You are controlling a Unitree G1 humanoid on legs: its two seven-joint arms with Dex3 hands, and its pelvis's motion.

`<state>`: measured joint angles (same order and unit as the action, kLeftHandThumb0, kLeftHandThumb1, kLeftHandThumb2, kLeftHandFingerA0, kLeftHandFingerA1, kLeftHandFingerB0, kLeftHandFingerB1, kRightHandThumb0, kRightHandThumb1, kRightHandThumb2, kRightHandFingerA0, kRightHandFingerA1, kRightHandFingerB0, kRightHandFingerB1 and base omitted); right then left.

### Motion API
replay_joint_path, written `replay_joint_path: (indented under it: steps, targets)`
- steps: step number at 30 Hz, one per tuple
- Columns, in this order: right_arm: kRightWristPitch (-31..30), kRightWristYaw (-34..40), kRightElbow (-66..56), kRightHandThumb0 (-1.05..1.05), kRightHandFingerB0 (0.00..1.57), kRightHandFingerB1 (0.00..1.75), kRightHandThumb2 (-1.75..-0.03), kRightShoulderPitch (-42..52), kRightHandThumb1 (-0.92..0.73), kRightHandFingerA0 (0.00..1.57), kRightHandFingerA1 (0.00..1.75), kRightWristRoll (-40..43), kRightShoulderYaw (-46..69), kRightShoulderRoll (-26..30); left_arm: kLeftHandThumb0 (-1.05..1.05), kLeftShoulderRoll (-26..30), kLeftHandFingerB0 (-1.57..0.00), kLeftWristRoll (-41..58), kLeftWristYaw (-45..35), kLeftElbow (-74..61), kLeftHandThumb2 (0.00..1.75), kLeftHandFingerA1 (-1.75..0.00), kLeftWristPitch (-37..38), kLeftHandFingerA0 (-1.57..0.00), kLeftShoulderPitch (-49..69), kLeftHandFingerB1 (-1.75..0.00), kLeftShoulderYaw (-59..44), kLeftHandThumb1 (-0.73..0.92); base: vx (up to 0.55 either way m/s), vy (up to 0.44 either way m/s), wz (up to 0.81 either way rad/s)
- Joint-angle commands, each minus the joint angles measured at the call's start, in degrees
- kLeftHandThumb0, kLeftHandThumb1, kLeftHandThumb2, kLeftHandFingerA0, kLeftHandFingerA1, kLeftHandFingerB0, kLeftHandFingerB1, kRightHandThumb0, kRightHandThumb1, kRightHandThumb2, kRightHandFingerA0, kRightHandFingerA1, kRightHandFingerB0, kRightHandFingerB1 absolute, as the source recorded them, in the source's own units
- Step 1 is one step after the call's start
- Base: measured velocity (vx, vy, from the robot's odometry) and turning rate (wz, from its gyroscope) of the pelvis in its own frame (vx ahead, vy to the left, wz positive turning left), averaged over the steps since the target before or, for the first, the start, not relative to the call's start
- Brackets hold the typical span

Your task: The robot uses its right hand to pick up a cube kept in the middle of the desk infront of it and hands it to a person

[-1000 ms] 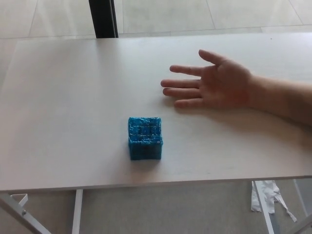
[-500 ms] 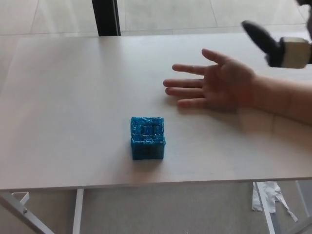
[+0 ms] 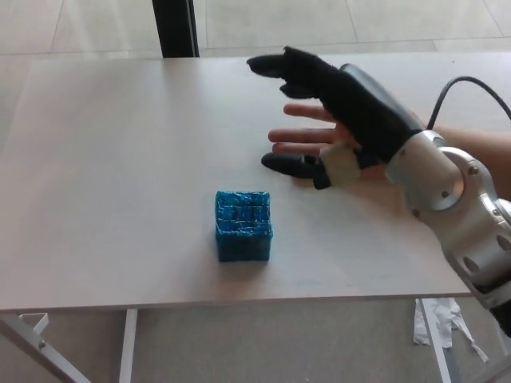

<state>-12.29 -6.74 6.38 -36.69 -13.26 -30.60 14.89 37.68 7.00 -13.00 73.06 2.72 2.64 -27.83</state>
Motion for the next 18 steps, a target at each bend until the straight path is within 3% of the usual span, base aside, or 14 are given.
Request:
replay_joint_path:
  steps: [1,10,13,18]
  targets:
    - [-1.3,-1.4,3.9,-0.8,0.28,0.35,-0.6,-1.5,-0.63,0.27,0.55,-7.8,-3.3,-0.7,-0.6,1.1,-0.47,0.6,-0.7,0.2,0.59,-0.6,0.8,-0.64,0.3,-0.4,0.5,0.65,0.0,0.0,0.0]
    - [-2.6,-0.5,10.2,-0.77,0.29,0.35,-0.59,-0.7,-0.62,0.3,0.58,-12.6,-6.8,-4.8,-0.62,1.4,-0.5,-0.2,0.0,0.5,0.59,-0.61,1.0,-0.69,0.3,-0.39,2.2,0.66,0.0,0.0,0.0]
    - [-3.2,0.1,13.2,-0.8,0.26,0.4,-0.59,-0.3,-0.62,0.22,0.62,-13.5,-7.4,-7.5,-0.63,1.3,-0.5,-0.2,0.0,0.5,0.6,-0.6,0.7,-0.64,0.0,-0.41,2.8,0.66,0.0,0.0,0.0]
    - [-3.5,-0.4,15.0,-0.81,0.25,0.39,-0.6,0.4,-0.63,0.22,0.61,-15.4,-7.9,-9.6,-0.63,1.0,-0.5,0.1,0.1,0.9,0.6,-0.6,0.5,-0.64,-0.2,-0.4,2.9,0.66,0.0,0.0,0.0]
